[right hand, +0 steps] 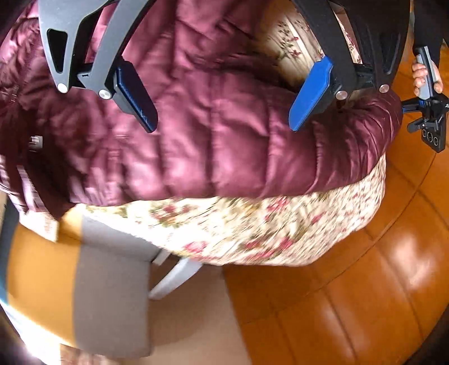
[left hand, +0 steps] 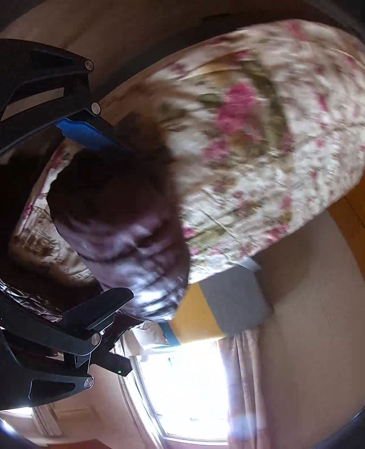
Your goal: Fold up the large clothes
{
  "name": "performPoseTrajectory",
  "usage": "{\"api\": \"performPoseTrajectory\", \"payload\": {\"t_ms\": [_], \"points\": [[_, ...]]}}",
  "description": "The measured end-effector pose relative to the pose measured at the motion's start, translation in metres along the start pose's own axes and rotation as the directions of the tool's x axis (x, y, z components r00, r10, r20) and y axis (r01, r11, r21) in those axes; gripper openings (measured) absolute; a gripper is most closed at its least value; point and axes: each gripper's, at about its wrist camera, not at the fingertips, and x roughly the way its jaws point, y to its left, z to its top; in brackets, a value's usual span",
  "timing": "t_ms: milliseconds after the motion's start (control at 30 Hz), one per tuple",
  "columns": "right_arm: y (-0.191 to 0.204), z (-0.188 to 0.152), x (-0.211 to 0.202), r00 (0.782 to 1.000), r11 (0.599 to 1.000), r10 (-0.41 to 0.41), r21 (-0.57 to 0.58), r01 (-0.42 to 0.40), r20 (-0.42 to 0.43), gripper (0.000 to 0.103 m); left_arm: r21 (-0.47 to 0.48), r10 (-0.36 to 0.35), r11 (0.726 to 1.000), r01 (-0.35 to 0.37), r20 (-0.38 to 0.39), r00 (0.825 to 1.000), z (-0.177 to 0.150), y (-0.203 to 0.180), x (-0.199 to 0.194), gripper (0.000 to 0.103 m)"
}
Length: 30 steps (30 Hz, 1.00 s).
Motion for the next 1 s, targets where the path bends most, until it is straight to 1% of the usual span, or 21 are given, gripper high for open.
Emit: {"api": "performPoseTrajectory", "payload": {"t_ms": [33,67,133,167,200,300,367,400,467,500,533,567,600,700,733,767,800,833,867,933,1000], "points": [[0.003,-0.001,0.007,1.000,1.000,-0.006,-0.001,0.006,-0.012,0.094,-0.004,-0.032,0.999,0.032,-0.004,0.999,-0.002,0.002,0.008,0.074],[0.006,-0.003,0.014,1.000,1.000,-0.020,-0.001,0.020,-0.021,0.095,-0.002,-0.064,0.998,0.064,-0.011,0.998,-0.002,0.000,0.011,0.046],[0.007,-0.007,0.021,0.999,0.999,-0.033,0.008,0.033,-0.033,0.095,0.049,-0.049,0.998,0.049,0.013,0.999,0.009,-0.013,0.019,0.023],[0.005,-0.004,0.020,0.999,0.999,-0.030,0.016,0.030,-0.031,0.096,0.085,-0.038,0.996,0.034,0.044,0.998,0.018,-0.021,0.017,0.018],[0.004,-0.002,0.020,1.000,0.999,-0.019,0.026,0.020,-0.019,0.096,0.115,-0.020,0.993,0.011,0.082,0.996,0.028,-0.029,0.012,0.017],[0.006,0.002,0.023,1.000,0.999,0.002,0.033,-0.002,0.012,0.099,0.233,-0.001,0.971,-0.058,0.246,0.969,0.075,-0.064,-0.019,0.015],[0.011,0.005,0.040,0.999,0.999,-0.027,0.041,0.026,0.022,0.101,0.298,0.077,0.942,-0.155,0.257,0.963,0.106,-0.078,-0.015,0.015],[0.013,0.004,0.054,0.999,0.998,-0.053,0.037,0.053,0.007,0.101,0.332,0.181,0.907,-0.258,0.244,0.953,0.118,-0.081,0.003,0.015],[0.016,-0.001,0.085,0.992,0.992,-0.122,0.009,0.123,-0.031,0.101,0.373,0.354,0.833,-0.409,0.209,0.911,0.130,-0.068,0.039,0.015],[0.020,-0.001,0.094,0.987,0.987,-0.160,-0.026,0.159,-0.012,0.101,0.363,0.454,0.801,-0.477,0.152,0.878,0.135,-0.051,0.064,0.015],[0.024,0.000,0.096,0.984,0.983,-0.179,-0.040,0.178,-0.001,0.101,0.374,0.514,0.767,-0.521,0.128,0.848,0.133,-0.038,0.079,0.016],[0.025,0.002,0.097,0.982,0.981,-0.189,-0.041,0.188,-0.007,0.101,0.373,0.530,0.754,-0.541,0.142,0.836,0.132,-0.032,0.084,0.020],[0.023,0.004,0.098,0.982,0.982,-0.186,-0.037,0.185,-0.015,0.101,0.344,0.531,0.759,-0.552,0.162,0.832,0.131,-0.030,0.085,0.020],[0.020,0.007,0.083,0.988,0.988,-0.154,-0.026,0.154,-0.022,0.101,0.256,0.525,0.790,-0.557,0.187,0.830,0.127,-0.030,0.073,0.036],[0.021,0.006,0.073,0.990,0.990,-0.137,-0.023,0.137,-0.020,0.101,0.219,0.526,0.800,-0.559,0.194,0.828,0.124,-0.030,0.066,0.050],[0.020,0.004,0.061,0.994,0.994,-0.110,-0.014,0.110,-0.012,0.101,0.202,0.509,0.814,-0.545,0.204,0.836,0.120,-0.033,0.057,0.063],[0.017,-0.001,0.040,0.998,0.998,-0.070,0.001,0.070,0.008,0.101,0.188,0.501,0.820,-0.541,0.222,0.836,0.116,-0.036,0.048,0.071],[0.014,-0.008,0.023,0.999,0.999,-0.047,0.012,0.047,0.026,0.101,0.168,0.503,0.818,-0.550,0.255,0.826,0.106,-0.040,0.035,0.075],[0.010,-0.016,0.005,0.998,0.999,-0.035,0.023,0.034,0.044,0.101,0.166,0.486,0.828,-0.536,0.264,0.833,0.100,-0.044,0.028,0.075],[-0.008,-0.044,-0.047,0.996,0.997,-0.025,0.074,0.018,0.090,0.101,0.192,0.387,0.877,-0.440,0.259,0.885,0.074,-0.054,0.013,0.075],[-0.030,-0.079,-0.095,0.991,0.991,-0.059,0.128,0.044,0.117,0.101,0.245,0.290,0.908,-0.340,0.218,0.932,0.048,-0.064,0.012,0.075]]}}
